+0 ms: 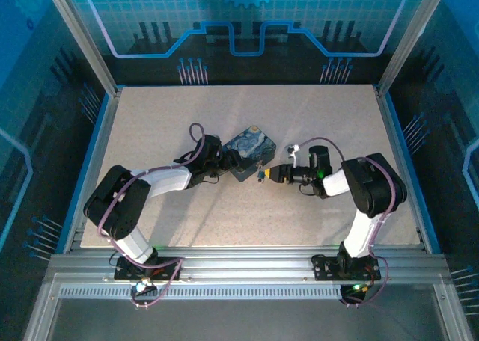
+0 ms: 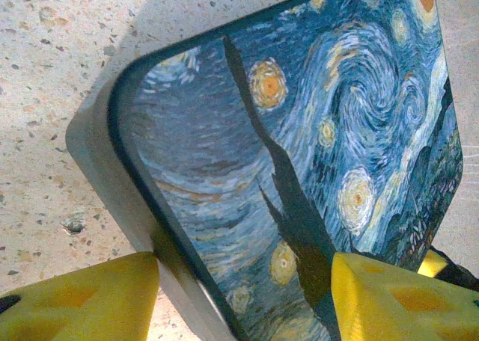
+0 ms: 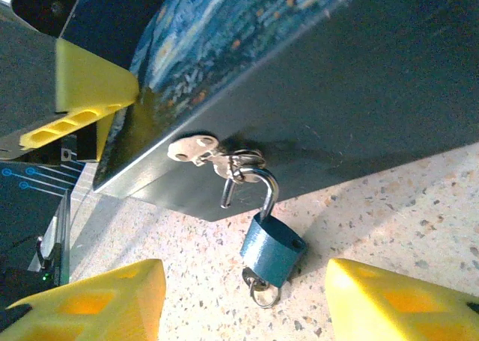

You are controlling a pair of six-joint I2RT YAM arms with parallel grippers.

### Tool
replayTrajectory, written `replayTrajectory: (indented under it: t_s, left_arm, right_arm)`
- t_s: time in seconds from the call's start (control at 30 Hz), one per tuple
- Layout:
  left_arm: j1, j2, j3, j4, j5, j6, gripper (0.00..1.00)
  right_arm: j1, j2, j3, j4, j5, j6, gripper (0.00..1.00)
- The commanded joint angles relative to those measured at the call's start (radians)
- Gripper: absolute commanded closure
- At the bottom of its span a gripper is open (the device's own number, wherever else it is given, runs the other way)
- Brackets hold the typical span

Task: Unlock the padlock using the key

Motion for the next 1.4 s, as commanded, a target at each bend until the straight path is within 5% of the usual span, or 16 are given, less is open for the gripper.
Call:
replayTrajectory:
  t_s: [0.0,0.67,1.37]
  left_arm:
    - [-0.015,0.024,-0.033,-0.079,0.004,0.005,0.38]
    - [-0.015,0.005,-0.034,-0.081,0.001,-0.001,0.38]
    - [-0.015,0.016,-0.032,-0.079,0.001,-0.003,0.38]
  right_arm:
    - [0.008,0.030,0.036,0.029,-0.045,-0.008,0.42]
    - [0.038,0.122,0.104,0.012,-0.124,-0.032,0.55]
    - [0.031,0.178,0.147,0.035,-0.161,-0.066,0.54]
